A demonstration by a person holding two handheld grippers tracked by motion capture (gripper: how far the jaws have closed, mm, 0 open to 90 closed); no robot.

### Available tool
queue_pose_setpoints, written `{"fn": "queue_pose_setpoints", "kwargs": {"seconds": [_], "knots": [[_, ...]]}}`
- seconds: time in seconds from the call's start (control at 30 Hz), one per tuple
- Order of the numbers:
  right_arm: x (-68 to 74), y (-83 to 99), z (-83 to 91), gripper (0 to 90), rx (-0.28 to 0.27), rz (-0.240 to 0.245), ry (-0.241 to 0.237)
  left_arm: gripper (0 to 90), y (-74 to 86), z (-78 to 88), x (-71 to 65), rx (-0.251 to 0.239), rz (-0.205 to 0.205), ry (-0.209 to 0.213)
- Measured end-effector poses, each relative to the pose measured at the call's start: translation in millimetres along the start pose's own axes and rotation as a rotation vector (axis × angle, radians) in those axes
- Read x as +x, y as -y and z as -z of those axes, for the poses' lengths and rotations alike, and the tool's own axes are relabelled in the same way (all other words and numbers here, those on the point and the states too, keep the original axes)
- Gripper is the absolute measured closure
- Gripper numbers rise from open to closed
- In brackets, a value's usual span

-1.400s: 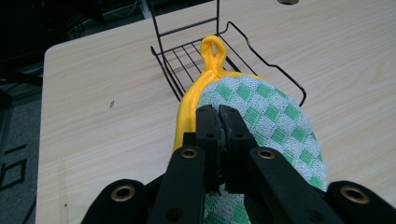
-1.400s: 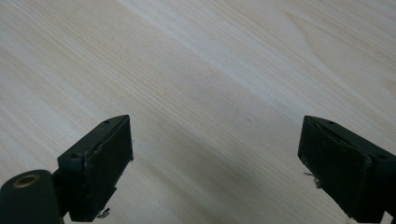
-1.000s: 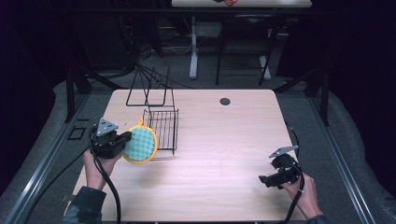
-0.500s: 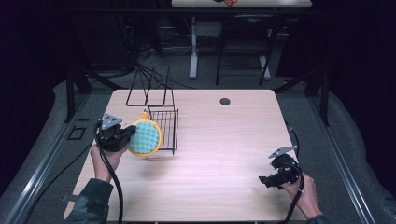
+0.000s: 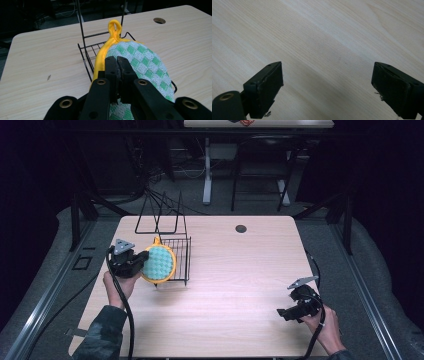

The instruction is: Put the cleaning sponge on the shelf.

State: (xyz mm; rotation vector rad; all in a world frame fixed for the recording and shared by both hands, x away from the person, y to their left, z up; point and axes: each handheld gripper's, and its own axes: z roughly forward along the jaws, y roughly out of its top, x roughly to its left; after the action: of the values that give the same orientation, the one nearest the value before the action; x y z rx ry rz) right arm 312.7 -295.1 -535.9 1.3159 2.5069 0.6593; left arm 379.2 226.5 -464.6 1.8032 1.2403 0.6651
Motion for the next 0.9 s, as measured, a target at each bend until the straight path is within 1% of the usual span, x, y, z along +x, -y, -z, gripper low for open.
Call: {"fn": "queue_pose_setpoints", "kwargs": {"seconds": [0.03, 0.07, 0.13, 0.3, 0.43, 0.57, 0.67, 0.77, 0.9], "knots": [[-0.1, 0.0, 0.2, 10.0, -0.001, 0.0, -0.001, 87.7, 0.0, -1.6, 0.2, -0.004, -0.001, -0.003], [0.1, 0.0, 0.5, 10.0, -0.003, -0.004, -0.003, 87.7, -0.1, -2.7, 0.6, 0.001, -0.002, -0.001], [-0.3, 0.4, 0.3, 10.0, -0.007, -0.006, -0.002, 87.7, -0.1, -5.5, 0.6, -0.006, 0.008, -0.004], [-0.3, 0.5, 0.8, 10.0, -0.008, -0.004, -0.003, 87.7, -0.7, -12.3, 0.2, -0.015, 0.022, 0.006], [-0.4, 0.6, 1.0, 10.0, -0.007, -0.005, -0.002, 87.7, -1.0, -17.6, -1.1, -0.013, 0.025, 0.015], [-0.2, 0.7, 0.6, 10.1, -0.006, -0.006, -0.004, 87.7, -1.3, -22.0, -1.3, -0.015, 0.025, 0.015], [-0.6, 0.8, 0.5, 10.0, -0.006, -0.005, -0.003, 87.7, -1.0, -26.2, -0.5, -0.009, 0.025, 0.015], [-1.8, 1.0, -0.4, 10.1, -0.004, -0.006, -0.003, 87.7, -0.1, -30.7, -0.1, -0.005, 0.034, 0.018], [-1.7, 0.9, -1.2, 10.1, 0.002, -0.006, -0.006, 87.8, 0.6, -35.9, 0.4, 0.006, 0.032, 0.021]]}}
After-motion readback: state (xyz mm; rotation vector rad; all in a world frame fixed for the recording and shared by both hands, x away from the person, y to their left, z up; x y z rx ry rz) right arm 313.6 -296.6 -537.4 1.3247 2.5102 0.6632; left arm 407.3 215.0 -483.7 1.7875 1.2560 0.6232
